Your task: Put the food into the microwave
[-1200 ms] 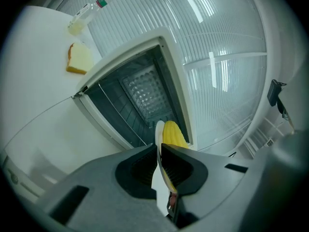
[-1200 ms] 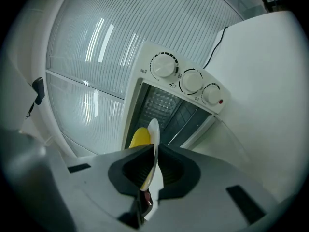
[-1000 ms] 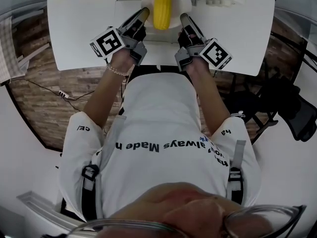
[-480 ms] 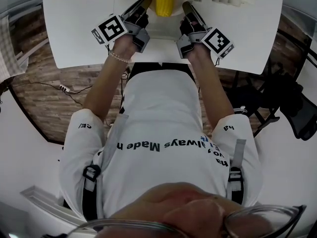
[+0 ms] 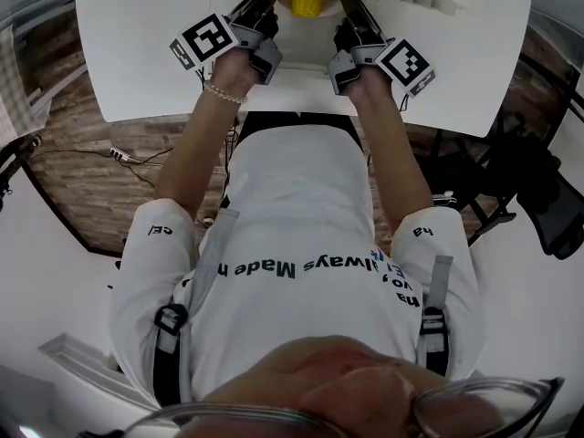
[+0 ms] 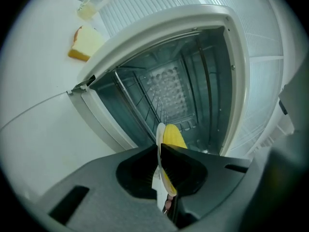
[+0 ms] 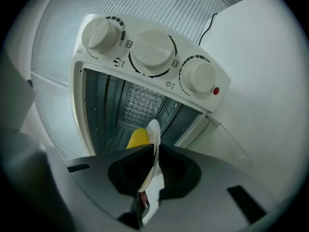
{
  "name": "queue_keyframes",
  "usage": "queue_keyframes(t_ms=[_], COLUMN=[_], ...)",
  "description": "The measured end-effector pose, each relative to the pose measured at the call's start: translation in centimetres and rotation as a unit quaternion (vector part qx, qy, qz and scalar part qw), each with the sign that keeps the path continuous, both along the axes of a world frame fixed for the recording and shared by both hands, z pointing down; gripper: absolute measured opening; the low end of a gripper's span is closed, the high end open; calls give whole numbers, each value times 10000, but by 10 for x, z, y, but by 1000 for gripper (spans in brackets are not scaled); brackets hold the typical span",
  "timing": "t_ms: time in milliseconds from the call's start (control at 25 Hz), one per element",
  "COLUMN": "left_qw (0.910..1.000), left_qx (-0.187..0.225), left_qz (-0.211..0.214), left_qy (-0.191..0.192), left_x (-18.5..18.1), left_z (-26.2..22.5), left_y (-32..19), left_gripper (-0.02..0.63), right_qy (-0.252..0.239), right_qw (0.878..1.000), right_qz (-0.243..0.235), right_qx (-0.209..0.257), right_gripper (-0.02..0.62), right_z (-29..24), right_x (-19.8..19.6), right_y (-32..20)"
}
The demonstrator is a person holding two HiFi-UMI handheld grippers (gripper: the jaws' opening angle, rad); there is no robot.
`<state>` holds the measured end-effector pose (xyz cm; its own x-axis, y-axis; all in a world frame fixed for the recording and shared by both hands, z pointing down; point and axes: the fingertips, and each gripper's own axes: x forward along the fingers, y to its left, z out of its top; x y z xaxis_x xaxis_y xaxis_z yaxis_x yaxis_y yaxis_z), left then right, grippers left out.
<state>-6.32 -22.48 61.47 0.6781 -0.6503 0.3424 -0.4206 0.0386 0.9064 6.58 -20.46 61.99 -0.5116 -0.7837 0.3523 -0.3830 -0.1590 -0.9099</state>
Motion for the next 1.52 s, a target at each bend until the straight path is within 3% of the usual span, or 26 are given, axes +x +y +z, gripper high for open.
queue_keyframes(t_ms=[360,440,600,800,1080,1520], left_qw=[9995,9994,9992,9992,9991,9982], left_qx=[-72,-66,-44,-24,141,13], left_qz=[-294,-334,-373,-372,-358,-469], left_qy=[26,53,100,109,188,366], left_x=[-2,-1,-1,-2,1,0], left_z=[3,3,2,3,-6,-1], left_y=[-9,-10,-10,-13,-13,-8], left_gripper=[20,20,20,20,54,29], right_qy=[-40,-112,-360,-974,-1377,-1550], right_qw=[9999,9998,9992,9949,9886,9860], right_qz=[-100,-139,-170,39,479,510], right_qx=[108,40,-89,-255,-367,-337], right_gripper=[30,84,100,23,20,19], right_z=[-3,-1,1,3,4,3], right_x=[-4,-8,-20,-28,-23,-34], right_y=[-6,0,17,26,17,-11])
